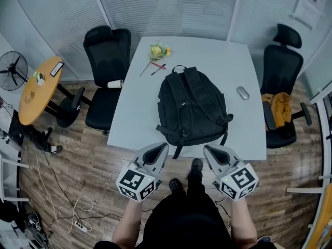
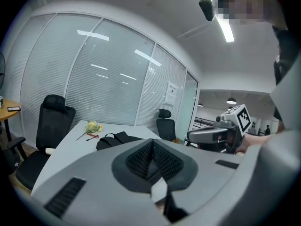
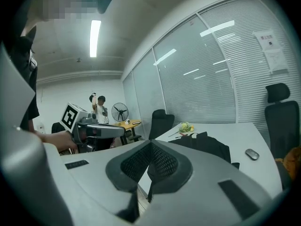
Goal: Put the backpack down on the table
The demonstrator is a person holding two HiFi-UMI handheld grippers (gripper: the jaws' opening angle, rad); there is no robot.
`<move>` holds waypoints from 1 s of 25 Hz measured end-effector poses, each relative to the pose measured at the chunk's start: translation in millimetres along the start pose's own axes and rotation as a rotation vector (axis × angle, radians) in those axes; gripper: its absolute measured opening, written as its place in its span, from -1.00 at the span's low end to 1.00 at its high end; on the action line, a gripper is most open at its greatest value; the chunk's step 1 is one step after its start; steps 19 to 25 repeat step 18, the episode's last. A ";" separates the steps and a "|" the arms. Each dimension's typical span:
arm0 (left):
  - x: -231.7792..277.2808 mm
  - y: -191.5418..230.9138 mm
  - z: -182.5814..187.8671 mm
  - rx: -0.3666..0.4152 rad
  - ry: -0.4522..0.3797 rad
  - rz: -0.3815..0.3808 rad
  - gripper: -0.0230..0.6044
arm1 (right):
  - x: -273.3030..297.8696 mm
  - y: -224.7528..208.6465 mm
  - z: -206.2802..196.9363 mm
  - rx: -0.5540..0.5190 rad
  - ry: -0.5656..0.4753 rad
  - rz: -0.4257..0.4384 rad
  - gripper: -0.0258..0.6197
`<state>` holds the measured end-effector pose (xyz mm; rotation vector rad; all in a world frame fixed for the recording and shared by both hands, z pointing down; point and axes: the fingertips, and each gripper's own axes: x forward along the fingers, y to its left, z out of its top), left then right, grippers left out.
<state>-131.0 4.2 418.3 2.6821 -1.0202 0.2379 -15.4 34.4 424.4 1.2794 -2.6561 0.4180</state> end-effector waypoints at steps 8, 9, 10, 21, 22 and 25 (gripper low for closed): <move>5.2 2.6 -0.8 0.007 0.008 -0.024 -0.93 | 4.5 -1.8 -1.8 0.003 0.003 -0.014 -0.90; 5.3 3.0 -1.2 0.005 0.010 -0.026 -0.93 | 5.0 -1.8 -1.7 0.001 0.004 -0.015 -0.90; 5.4 3.4 -1.2 0.005 0.010 -0.027 -0.93 | 5.5 -1.8 -1.3 0.000 0.004 -0.016 -0.90; 7.6 9.0 3.0 0.006 0.010 -0.028 -0.93 | 8.1 -2.4 2.8 -0.012 0.014 -0.017 -0.90; 7.6 9.0 3.0 0.006 0.010 -0.028 -0.93 | 8.1 -2.4 2.8 -0.012 0.014 -0.017 -0.90; 7.6 9.0 3.0 0.006 0.010 -0.028 -0.93 | 8.1 -2.4 2.8 -0.012 0.014 -0.017 -0.90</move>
